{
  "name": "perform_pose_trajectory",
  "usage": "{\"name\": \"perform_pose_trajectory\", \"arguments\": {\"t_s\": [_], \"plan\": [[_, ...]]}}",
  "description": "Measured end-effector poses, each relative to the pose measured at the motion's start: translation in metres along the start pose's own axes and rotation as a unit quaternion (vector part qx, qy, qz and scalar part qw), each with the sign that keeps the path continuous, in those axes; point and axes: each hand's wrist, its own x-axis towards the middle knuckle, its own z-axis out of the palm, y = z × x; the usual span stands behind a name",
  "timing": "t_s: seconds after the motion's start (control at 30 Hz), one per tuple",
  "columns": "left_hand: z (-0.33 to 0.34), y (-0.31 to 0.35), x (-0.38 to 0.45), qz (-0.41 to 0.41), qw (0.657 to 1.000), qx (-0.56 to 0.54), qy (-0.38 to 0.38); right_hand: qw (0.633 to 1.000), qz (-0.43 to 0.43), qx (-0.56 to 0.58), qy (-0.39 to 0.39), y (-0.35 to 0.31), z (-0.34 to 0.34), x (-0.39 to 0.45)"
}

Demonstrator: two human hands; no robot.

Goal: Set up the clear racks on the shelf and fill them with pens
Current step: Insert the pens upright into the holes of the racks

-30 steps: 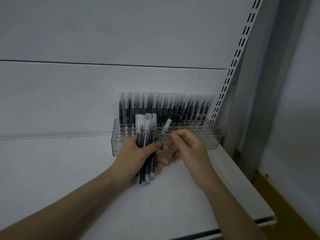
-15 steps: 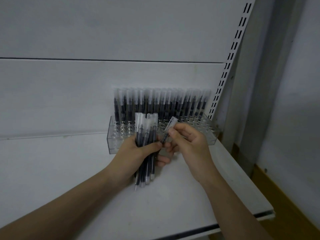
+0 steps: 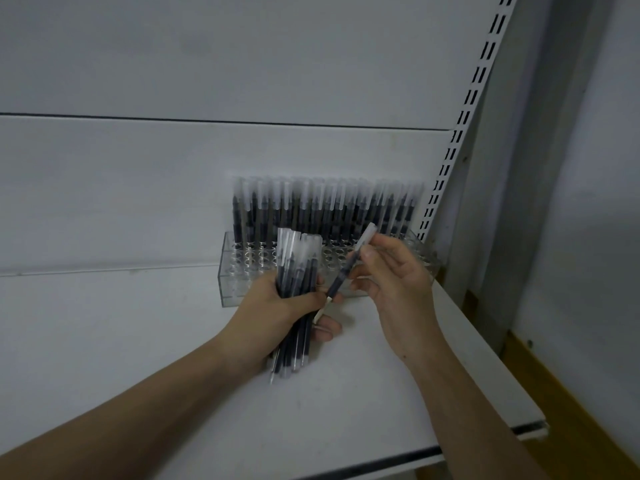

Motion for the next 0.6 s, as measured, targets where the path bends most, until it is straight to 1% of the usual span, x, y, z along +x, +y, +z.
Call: {"name": "perform_pose_trajectory", "arguments": {"t_s": [0.27, 0.43, 0.6], "plan": [[0.001, 0.000, 0.000, 0.002, 1.000, -0.011, 0.006, 0.998, -0.027, -0.061, -0.013, -0.005, 0.002, 0.001], [0.000, 0.001, 0.000, -0.004, 1.000, -0.024, 0.007, 0.994, -0.071, -0.076, 0.018, -0.035, -0.008, 0.029], [-0.001, 0.001, 0.000, 0.000, 1.000, -0.024, 0.006, 0.971, -0.136, -0.187, 0.057, -0.052, -0.010, 0.060]]}}
